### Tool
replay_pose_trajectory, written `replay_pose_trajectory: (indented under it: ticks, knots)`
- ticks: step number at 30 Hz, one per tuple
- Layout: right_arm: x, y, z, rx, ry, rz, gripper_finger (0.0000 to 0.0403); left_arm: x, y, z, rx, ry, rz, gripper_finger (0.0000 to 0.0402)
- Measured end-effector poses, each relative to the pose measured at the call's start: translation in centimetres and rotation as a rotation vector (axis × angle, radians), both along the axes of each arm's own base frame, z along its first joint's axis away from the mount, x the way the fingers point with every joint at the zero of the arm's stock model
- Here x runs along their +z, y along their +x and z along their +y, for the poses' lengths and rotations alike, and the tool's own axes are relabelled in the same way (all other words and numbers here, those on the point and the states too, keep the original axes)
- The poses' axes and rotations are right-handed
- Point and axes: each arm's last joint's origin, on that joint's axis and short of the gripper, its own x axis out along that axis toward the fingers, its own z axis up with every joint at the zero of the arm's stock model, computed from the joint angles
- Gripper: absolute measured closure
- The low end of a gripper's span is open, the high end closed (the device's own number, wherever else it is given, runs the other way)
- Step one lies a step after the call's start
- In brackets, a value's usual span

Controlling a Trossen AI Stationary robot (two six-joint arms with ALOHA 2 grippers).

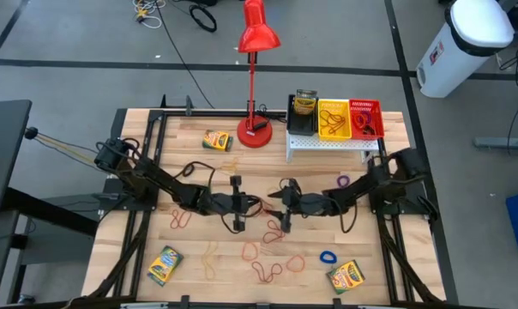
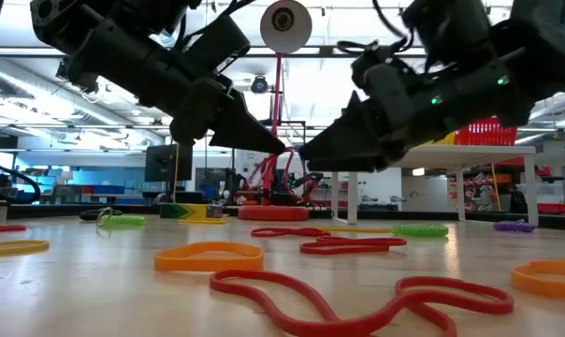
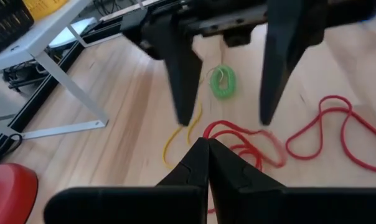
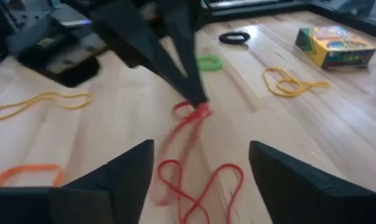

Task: Pick & Place Office Desk Supplies
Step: Put the red rubber band into the yellow bin

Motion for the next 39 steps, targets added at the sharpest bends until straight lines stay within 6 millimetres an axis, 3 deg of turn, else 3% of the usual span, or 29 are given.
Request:
replay_pose_trajectory:
  ticks: [5, 10, 15, 22, 32, 35, 39]
  knots:
    - [-0.4, 1.0, -0.5, 0.059, 0.036, 0.011, 0.0095, 0.1, 0.1, 0.0, 0.002, -0.004, -0.012, 0.0397]
    - [-0.6, 2.2, 0.0, 0.112, 0.057, 0.01, 0.013, 0.3, 0.1, 0.0, 0.002, -0.013, -0.032, 0.0397]
    - [-0.5, 2.9, 0.1, 0.078, 0.05, -0.007, 0.0214, 0.3, 0.1, 0.0, 0.005, -0.016, -0.034, 0.0396]
    - [-0.5, 2.8, 0.0, 0.048, -0.011, 0.003, 0.0387, 0.3, -0.1, -0.6, 0.025, -0.012, -0.041, 0.0351]
    - [0.1, 2.2, 0.2, -0.019, -0.088, 0.054, 0.0398, 1.9, -2.5, -2.6, 0.117, 0.154, -0.027, 0.0226]
    - [1.9, 1.4, 0.7, -0.075, -0.162, 0.061, 0.0399, 1.6, -3.4, -1.9, 0.038, 0.115, -0.008, 0.0217]
    - [5.4, -0.2, 1.1, -0.141, -0.231, 0.05, 0.04, 0.2, -4.5, -0.1, -0.128, 0.013, -0.056, 0.024]
